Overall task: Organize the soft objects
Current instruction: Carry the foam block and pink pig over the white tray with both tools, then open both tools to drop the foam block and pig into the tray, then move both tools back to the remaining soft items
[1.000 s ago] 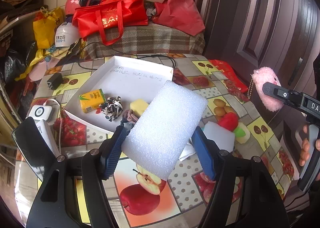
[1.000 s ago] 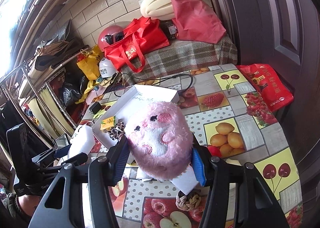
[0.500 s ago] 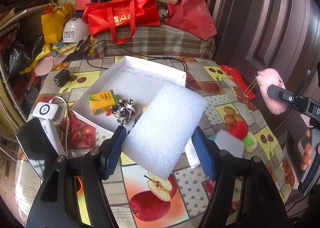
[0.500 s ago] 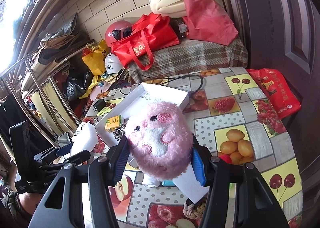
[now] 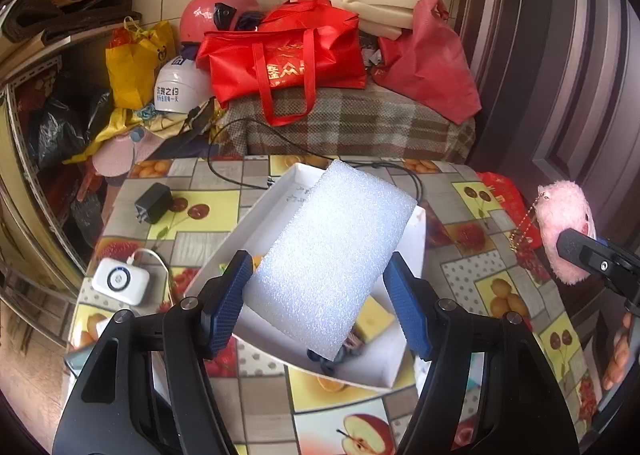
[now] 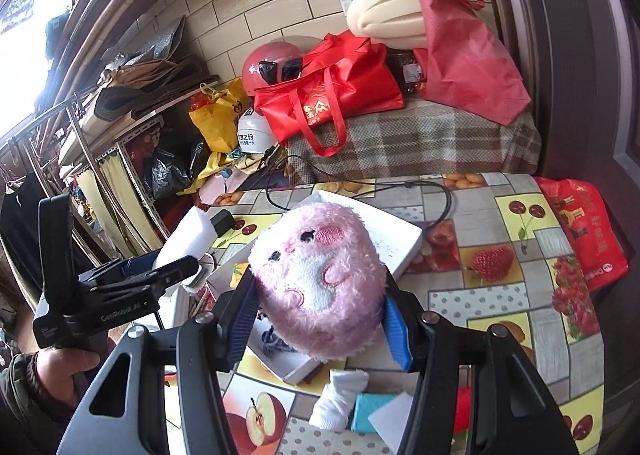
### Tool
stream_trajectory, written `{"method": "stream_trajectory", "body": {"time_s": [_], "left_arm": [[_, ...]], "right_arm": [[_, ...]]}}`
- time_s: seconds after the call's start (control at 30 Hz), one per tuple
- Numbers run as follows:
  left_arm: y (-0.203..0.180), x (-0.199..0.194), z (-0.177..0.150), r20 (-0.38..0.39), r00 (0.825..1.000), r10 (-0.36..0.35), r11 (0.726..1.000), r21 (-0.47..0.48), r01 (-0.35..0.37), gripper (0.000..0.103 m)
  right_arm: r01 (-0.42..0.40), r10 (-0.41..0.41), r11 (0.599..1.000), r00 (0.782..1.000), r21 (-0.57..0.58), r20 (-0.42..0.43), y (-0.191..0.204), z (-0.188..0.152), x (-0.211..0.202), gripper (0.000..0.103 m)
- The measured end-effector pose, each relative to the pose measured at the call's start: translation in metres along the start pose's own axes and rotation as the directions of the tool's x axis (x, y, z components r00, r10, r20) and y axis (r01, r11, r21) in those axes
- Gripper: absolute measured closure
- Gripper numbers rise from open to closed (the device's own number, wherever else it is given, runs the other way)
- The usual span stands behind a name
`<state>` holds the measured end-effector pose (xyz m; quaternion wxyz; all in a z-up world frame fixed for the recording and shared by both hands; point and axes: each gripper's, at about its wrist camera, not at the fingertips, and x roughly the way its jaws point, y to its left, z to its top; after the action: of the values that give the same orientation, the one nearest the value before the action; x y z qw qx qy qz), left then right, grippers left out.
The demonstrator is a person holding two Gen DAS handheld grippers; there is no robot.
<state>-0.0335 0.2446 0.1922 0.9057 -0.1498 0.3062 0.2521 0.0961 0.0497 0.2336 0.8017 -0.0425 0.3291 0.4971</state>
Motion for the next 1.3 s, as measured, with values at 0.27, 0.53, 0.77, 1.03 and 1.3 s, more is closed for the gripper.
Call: {"method": "stream_trajectory", "body": {"time_s": [0.27,0.53,0.77,1.03,1.3], "left_arm": [[-0.004,0.033,0.019,-0.023,0.999,0.028,0.999,0.026,-0.027,0.035],[0.012,0.102,0.014,-0.171,0.985,0.031,0.999,-0.03,-0.036,0.035],[0.031,0.142,0.013,-0.249,0.968,0.003,0.99,-0.138,-0.038,0.035],[0.027,0.155,0.004,-0.232,0.969,0.081,0.989,-0.103,-0.108,0.022],[0.031,0.143,-0.002,-0.178,0.975,0.135,0.984,-0.095,-0.153,0.0]], "right_arm": [[-0.01,0.011,1.0,1.0,0.009,-0.014,0.002,0.019,0.034,0.047],[0.031,-0.024,0.998,0.991,0.05,-0.13,-0.011,0.009,0.1,0.047],[0.046,-0.025,0.993,0.982,0.107,-0.188,-0.02,-0.003,0.138,0.047],[0.066,-0.041,0.992,0.975,0.107,-0.217,-0.022,-0.013,0.161,0.039],[0.067,-0.062,0.997,0.983,0.024,-0.171,-0.005,-0.011,0.153,0.0]]}}
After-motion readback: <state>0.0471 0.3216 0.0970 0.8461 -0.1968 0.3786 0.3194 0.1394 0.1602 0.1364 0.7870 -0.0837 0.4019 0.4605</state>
